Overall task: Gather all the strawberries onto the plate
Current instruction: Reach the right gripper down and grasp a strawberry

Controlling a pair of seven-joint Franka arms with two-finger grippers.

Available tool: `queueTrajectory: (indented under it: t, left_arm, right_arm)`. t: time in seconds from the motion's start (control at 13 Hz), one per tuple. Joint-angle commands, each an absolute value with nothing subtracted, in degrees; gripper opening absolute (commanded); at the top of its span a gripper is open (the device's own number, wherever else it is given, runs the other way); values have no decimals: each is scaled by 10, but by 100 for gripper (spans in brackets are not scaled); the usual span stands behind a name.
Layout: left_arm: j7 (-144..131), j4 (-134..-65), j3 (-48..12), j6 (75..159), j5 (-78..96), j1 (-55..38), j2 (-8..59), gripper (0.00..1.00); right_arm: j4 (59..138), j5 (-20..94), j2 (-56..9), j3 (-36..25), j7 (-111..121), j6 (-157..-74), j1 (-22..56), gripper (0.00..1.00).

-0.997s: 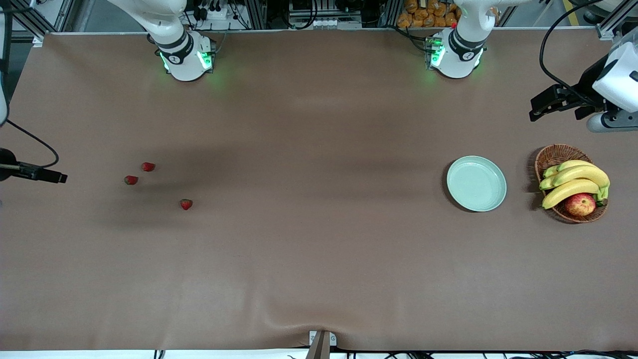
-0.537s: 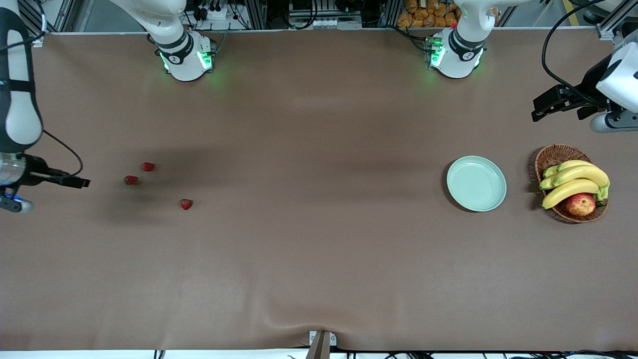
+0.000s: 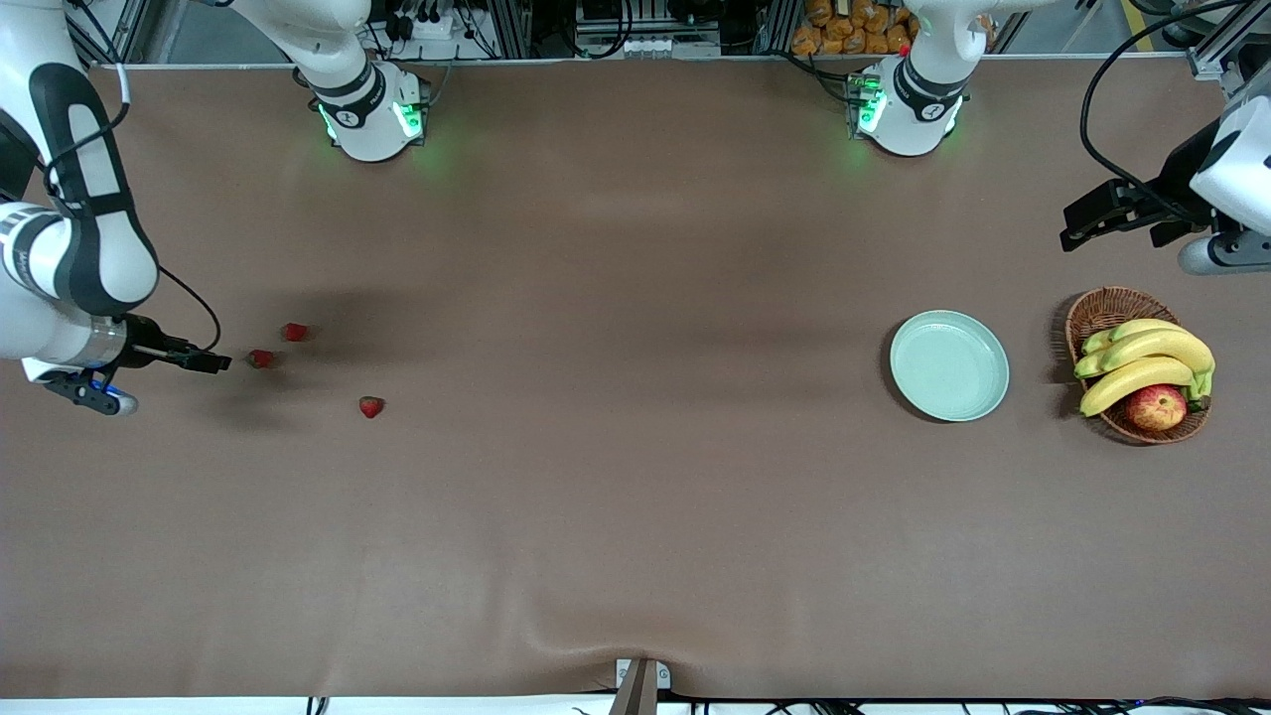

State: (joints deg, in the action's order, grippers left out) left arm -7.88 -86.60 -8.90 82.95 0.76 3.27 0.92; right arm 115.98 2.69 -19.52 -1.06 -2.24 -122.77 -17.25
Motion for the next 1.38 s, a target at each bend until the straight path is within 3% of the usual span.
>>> queueTrajectory:
  t: [0.0, 0.23, 0.69, 0.77, 1.0, 1.3]
  left_arm:
    - [-69, -867, -91, 831, 1, 35, 7, 100]
    - [-70, -867, -91, 831, -1, 34, 8, 100]
    - [-76, -865, -92, 831, -3, 36, 6, 100]
    - [-75, -866, -92, 831, -3, 36, 6, 100]
    - [-70, -867, -91, 830, -3, 36, 6, 100]
    - [-69, -868, -91, 830, -3, 37, 6, 100]
  right_arm:
    - [1220, 32, -198, -1, -29, -1307, -185, 82]
    - [1233, 33, -210, -1, -40, -1326, -182, 71]
    - [1232, 33, -241, -1, -40, -1341, -178, 67]
    - [1232, 33, -244, -1, -40, -1344, -178, 62]
    - [1230, 32, -246, -1, -40, -1344, -177, 31]
    - [1225, 32, -251, 0, -40, -1335, -175, 2]
